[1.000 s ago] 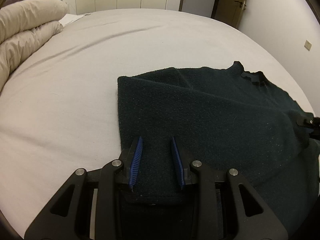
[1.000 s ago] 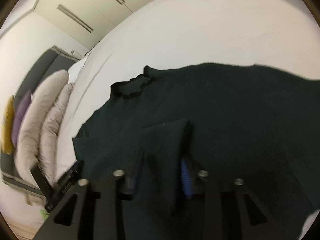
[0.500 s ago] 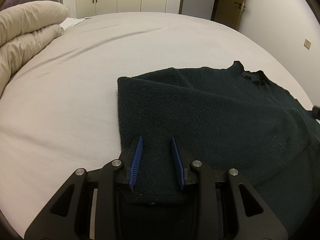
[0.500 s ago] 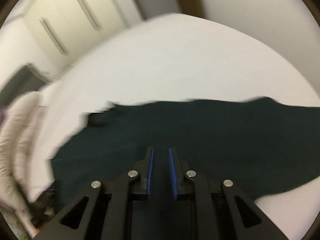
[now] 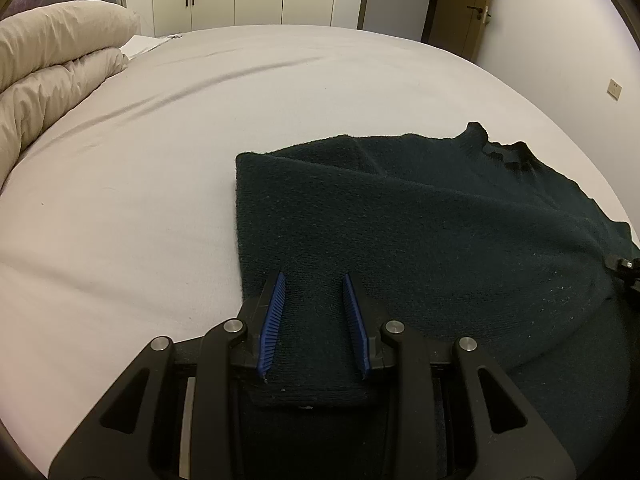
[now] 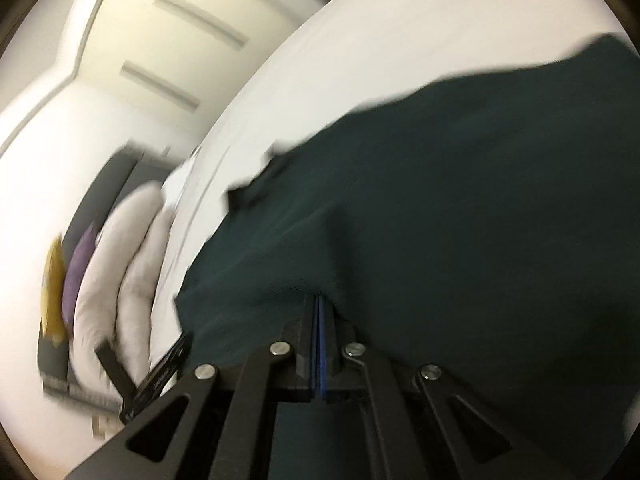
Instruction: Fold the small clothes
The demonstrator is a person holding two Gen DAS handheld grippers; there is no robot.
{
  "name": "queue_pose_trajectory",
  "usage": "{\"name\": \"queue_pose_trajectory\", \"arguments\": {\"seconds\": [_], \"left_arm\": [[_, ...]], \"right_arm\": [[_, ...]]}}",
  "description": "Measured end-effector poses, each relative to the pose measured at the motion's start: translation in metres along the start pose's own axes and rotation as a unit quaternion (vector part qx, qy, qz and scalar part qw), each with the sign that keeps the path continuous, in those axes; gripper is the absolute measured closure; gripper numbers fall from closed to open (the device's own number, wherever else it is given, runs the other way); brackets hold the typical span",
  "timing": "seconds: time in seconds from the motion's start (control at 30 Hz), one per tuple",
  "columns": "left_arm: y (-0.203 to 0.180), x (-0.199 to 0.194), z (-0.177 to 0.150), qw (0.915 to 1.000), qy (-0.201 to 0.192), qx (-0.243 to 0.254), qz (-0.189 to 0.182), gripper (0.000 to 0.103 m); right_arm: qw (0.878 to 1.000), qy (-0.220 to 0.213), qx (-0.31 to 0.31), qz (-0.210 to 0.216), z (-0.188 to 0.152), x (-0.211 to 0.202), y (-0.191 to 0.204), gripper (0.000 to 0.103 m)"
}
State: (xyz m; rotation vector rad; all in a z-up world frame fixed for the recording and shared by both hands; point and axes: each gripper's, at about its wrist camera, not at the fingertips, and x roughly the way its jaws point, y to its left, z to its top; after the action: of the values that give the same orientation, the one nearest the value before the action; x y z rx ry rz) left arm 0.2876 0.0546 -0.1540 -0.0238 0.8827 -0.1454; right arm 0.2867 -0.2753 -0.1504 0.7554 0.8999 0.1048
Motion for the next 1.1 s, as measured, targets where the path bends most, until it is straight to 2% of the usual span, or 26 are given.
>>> {"name": "queue_pose_trajectory", "arguments": {"seconds": [0.07,0.1,0.13,0.2,0.23,0.27,0.3,0.37,0.43,0.53,0.8,0.93,1.0,1.1], "left_arm": [[0.0,0.0,0.0,1.0,0.0,0.001,0.001,0.073],[-0.001,0.0,0.0,1.0,-0.001,0.001,0.001,0.073],[-0.001,0.0,0.0,1.0,-0.001,0.002,0.002,0.073],[-0.002,0.0,0.0,1.0,-0.001,0.004,0.005,0.073],[-0.003,-0.001,0.0,1.0,-0.003,0.004,0.006,0.073],[-0.003,-0.001,0.0,1.0,-0.006,0.004,0.006,0.073],[-0.004,-0.001,0.0,0.9999,-0.005,0.005,0.008,0.073],[-0.006,-0.001,0.0,0.9999,-0.005,0.009,0.014,0.073],[-0.01,0.0,0.0,0.9996,-0.004,0.016,0.024,0.073],[-0.016,0.0,-0.001,0.999,-0.005,0.025,0.037,0.073],[-0.019,-0.001,-0.001,0.9986,0.004,0.029,0.044,0.073],[-0.018,-0.001,-0.001,0.9988,0.002,0.027,0.04,0.073],[-0.017,-0.001,-0.001,0.9989,0.001,0.026,0.038,0.073],[-0.016,-0.001,0.0,0.9991,-0.001,0.024,0.036,0.073]], "right_arm": [[0.998,-0.037,0.039,-0.015,0.004,-0.042,-0.028,0.095],[0.996,-0.065,0.061,-0.003,0.002,-0.073,-0.045,0.08],[0.993,-0.087,0.076,0.005,0.001,-0.096,-0.058,0.058],[0.98,-0.152,0.132,0.0,-0.004,-0.156,-0.101,0.036],[0.972,-0.175,0.158,-0.005,-0.007,-0.178,-0.12,0.033],[0.958,-0.202,0.205,-0.009,-0.01,-0.209,-0.155,0.033],[0.949,-0.216,0.231,-0.01,-0.013,-0.223,-0.173,0.033],[0.92,-0.246,0.304,-0.025,-0.024,-0.26,-0.226,0.033],[0.908,-0.252,0.332,-0.029,-0.03,-0.274,-0.252,0.033],[0.906,-0.244,0.347,-0.001,-0.028,-0.276,-0.276,0.036],[0.902,-0.238,0.361,0.006,0.006,-0.257,-0.279,0.036],[0.889,-0.246,0.384,0.026,0.001,-0.261,-0.285,0.035],[0.879,-0.253,0.4,0.058,-0.008,-0.267,-0.289,0.036],[0.873,-0.255,0.409,0.078,-0.011,-0.269,-0.291,0.037]]}}
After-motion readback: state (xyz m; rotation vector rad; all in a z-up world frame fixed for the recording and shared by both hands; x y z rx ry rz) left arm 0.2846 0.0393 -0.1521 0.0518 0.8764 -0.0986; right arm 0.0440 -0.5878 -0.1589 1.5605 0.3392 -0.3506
